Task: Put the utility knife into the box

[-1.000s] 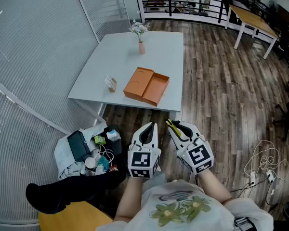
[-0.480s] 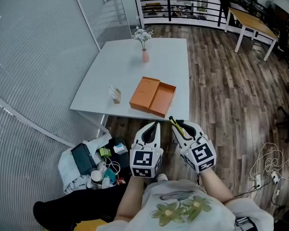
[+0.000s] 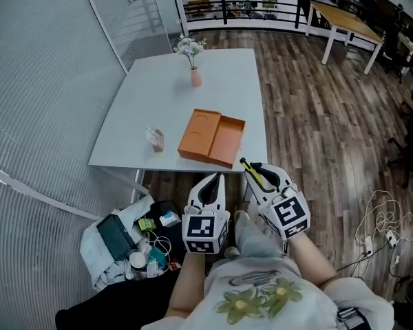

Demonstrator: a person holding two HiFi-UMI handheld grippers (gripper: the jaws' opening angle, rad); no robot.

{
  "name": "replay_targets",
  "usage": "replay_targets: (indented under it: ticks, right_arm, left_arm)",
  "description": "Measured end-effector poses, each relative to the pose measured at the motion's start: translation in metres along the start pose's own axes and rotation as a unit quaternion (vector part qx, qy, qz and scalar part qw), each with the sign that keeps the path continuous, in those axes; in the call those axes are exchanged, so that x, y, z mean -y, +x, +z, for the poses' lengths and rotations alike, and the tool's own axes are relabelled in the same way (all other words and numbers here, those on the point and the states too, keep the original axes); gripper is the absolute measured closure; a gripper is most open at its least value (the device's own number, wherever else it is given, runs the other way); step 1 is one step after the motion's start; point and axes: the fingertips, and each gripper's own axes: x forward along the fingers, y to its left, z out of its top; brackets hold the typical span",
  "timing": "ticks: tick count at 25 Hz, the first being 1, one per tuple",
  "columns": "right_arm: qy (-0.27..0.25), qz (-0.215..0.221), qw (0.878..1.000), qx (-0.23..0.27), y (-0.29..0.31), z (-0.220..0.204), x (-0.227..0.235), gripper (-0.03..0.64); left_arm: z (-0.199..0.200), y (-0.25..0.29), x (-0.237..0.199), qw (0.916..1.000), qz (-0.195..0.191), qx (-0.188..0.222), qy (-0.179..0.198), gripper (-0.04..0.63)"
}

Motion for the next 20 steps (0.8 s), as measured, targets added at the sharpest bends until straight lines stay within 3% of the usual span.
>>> replay_targets:
  ticks: [20]
  right_arm:
    - [-0.006,0.035,0.999,-0.012,0.138,0.001,0.088,0.549]
  left_arm:
    - [-0.001,0.126,-0.091,0.9992,0.018,-0.032,-0.016,0.594]
